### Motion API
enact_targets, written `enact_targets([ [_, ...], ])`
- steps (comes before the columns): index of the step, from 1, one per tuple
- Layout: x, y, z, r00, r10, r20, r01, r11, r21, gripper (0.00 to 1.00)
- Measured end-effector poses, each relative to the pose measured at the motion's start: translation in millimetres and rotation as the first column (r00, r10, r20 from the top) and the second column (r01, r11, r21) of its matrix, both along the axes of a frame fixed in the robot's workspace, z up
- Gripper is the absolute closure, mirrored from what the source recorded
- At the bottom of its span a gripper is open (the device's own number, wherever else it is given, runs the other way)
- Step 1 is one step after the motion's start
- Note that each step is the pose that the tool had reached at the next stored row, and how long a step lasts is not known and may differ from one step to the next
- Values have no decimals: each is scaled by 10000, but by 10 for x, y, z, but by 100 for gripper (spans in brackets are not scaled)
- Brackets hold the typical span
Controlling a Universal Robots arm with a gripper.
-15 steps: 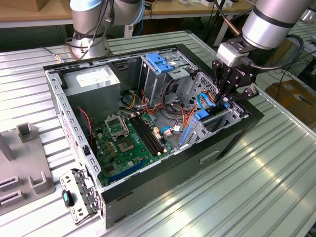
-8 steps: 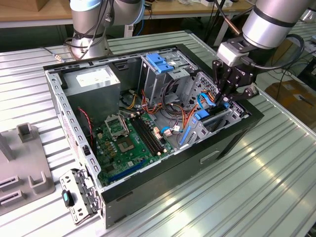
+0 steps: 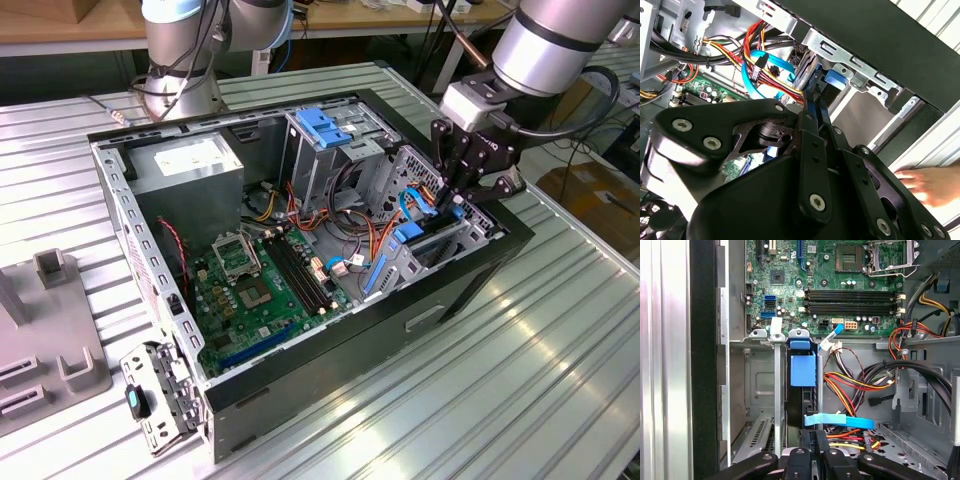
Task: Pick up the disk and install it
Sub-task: 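Insert the second disk wire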
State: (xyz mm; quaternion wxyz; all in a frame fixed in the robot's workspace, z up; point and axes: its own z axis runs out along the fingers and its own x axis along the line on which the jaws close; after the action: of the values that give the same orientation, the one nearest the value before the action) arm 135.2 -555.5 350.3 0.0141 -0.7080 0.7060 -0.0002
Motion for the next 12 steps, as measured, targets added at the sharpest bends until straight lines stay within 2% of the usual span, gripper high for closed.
enact_targets([
  [6,0,0,29,10000,0,0,0,10000,0,84],
  [12,0,0,31,10000,0,0,0,10000,-1,84],
])
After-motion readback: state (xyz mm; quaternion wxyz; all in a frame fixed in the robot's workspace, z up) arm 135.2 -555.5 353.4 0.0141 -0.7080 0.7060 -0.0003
